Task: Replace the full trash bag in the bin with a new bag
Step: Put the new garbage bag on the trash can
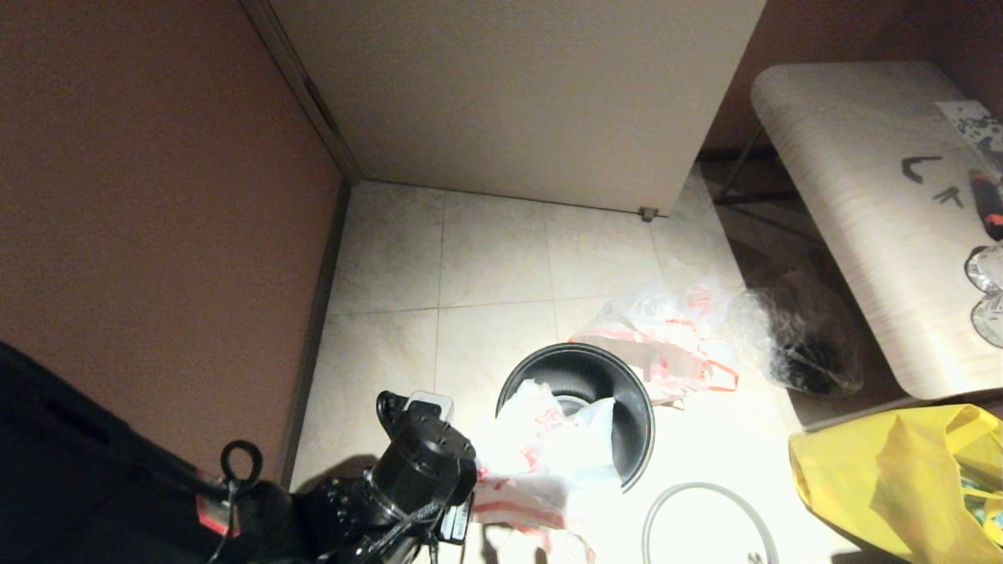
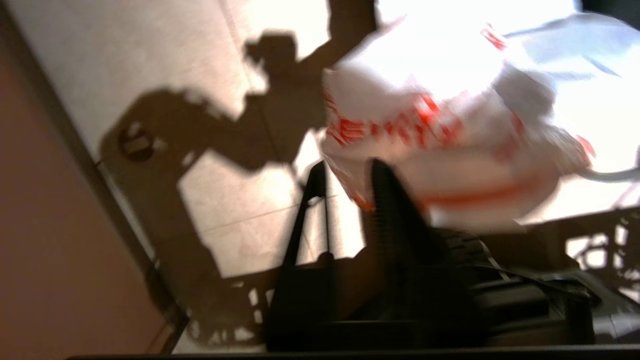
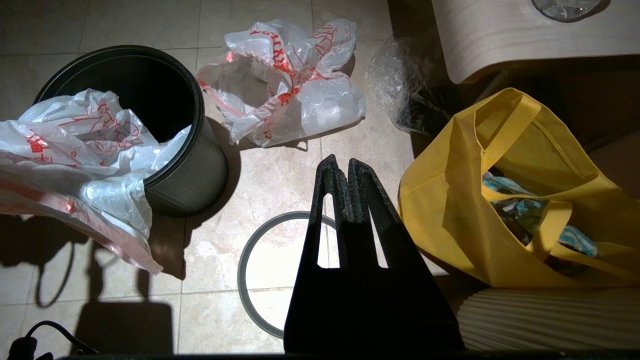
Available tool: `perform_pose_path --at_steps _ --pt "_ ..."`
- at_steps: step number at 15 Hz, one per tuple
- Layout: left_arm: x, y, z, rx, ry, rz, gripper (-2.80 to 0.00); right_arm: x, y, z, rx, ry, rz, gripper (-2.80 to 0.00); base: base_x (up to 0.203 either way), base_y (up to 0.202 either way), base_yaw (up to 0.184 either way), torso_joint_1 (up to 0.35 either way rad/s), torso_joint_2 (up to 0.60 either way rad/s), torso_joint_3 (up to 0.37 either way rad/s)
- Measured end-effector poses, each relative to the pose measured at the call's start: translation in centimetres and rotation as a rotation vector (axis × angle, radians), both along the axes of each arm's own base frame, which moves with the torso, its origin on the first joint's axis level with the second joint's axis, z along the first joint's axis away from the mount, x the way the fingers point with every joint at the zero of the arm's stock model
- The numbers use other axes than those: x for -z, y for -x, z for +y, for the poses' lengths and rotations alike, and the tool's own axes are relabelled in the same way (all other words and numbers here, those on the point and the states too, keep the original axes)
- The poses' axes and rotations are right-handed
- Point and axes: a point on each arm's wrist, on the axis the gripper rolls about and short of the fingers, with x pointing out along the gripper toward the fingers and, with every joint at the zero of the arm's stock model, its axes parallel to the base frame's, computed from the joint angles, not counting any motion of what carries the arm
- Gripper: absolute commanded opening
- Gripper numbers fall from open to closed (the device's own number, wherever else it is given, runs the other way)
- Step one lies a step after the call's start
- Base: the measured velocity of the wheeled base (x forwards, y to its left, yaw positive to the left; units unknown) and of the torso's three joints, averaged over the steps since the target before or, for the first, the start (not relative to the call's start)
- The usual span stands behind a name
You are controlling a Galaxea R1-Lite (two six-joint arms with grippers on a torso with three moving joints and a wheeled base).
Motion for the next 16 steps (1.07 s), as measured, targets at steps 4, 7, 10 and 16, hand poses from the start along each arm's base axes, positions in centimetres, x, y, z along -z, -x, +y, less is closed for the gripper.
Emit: perform_pose_path --at_steps 4,7,10,16 --pt "1.6 1.6 0.6 0.133 -0.003 -0.034 0.0 0.0 0.0 0.0 0.0 0.0 0.0 -2.8 0.0 0.0 0.0 0.0 0.0 0.0" --pt "3.1 2.6 1.1 0.251 -0.055 -0.059 0.0 0.0 0.0 0.0 0.0 0.0 0.0 -2.8 0.0 0.0 0.0 0.0 0.0 0.0" --pt "4.4 3.0 1.5 0.306 -0.098 -0.065 0.0 0.0 0.0 0.0 0.0 0.0 0.0 -2.8 0.0 0.0 0.0 0.0 0.0 0.0" --pt "8.0 -0.2 0.1 0.319 -0.199 -0.099 0.0 0.0 0.0 0.0 -0.001 0.0 0.0 -2.8 0.0 0.0 0.0 0.0 0.0 0.0"
